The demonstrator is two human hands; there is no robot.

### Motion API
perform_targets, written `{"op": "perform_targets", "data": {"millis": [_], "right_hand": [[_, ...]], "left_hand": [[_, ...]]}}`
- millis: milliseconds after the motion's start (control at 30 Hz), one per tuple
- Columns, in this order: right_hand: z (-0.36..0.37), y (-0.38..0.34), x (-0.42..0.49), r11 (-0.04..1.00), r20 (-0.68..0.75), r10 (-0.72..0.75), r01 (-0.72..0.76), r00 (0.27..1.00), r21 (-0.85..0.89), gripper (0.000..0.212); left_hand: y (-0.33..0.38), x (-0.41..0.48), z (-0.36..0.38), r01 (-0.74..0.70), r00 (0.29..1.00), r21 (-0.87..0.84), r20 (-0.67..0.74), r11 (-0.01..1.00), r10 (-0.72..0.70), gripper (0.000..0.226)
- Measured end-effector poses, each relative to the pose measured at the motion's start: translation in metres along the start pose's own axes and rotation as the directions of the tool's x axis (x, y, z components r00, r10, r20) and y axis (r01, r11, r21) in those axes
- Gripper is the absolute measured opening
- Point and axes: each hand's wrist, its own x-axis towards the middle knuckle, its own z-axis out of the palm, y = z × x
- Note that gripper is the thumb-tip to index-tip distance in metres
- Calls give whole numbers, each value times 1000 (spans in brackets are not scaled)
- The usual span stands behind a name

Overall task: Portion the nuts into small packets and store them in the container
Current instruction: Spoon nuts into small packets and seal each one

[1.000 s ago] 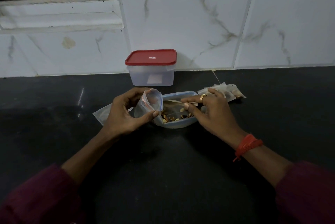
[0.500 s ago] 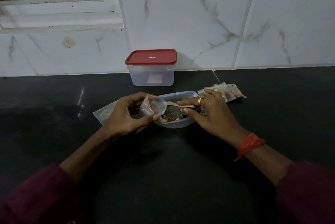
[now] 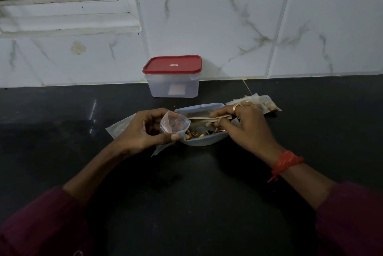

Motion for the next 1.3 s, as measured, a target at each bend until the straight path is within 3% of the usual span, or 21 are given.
{"op": "perform_targets", "data": {"millis": [100, 300, 467, 633, 833, 967, 1100, 1200, 1300], "right_hand": [[2, -1, -3, 1000, -43, 27, -27, 999, 8, 19], [8, -8, -6, 1000, 43, 12, -12, 999, 0, 21], [-1, -13, -5, 998, -110, 59, -55, 992, 40, 20], [-1, -13, -7, 994, 26, 97, -98, 995, 38, 20], [-2, -16, -7, 995, 6, 100, -100, 995, 4, 30], [2, -18, -10, 993, 119, 115, -116, 986, 3, 19], [2, -19, -9, 994, 44, 100, -98, 994, -51, 19], [-3, -21, -8, 990, 39, 133, -132, 990, -41, 36], [-1, -19, -8, 981, 154, 180, -188, 972, 39, 18]], "left_hand": [[-1, 0, -1, 1, 1000, -12, -11, 1000, -1, 50], [-6, -1, -2, 13, 998, -10, -57, 1000, -14, 51], [-7, -1, -3, 32, 998, -7, -48, 999, -32, 54], [-8, 0, -2, 49, 998, 12, -50, 999, -49, 52], [-8, 0, -3, 47, 995, 17, -94, 999, -45, 43], [-8, 0, -1, 54, 994, 26, -97, 998, -52, 40], [-8, 1, -1, 56, 994, 27, -98, 998, -53, 44], [-9, 1, -1, 55, 994, 25, -95, 998, -52, 45], [-10, 1, -1, 53, 994, 14, -98, 999, -51, 43]]}}
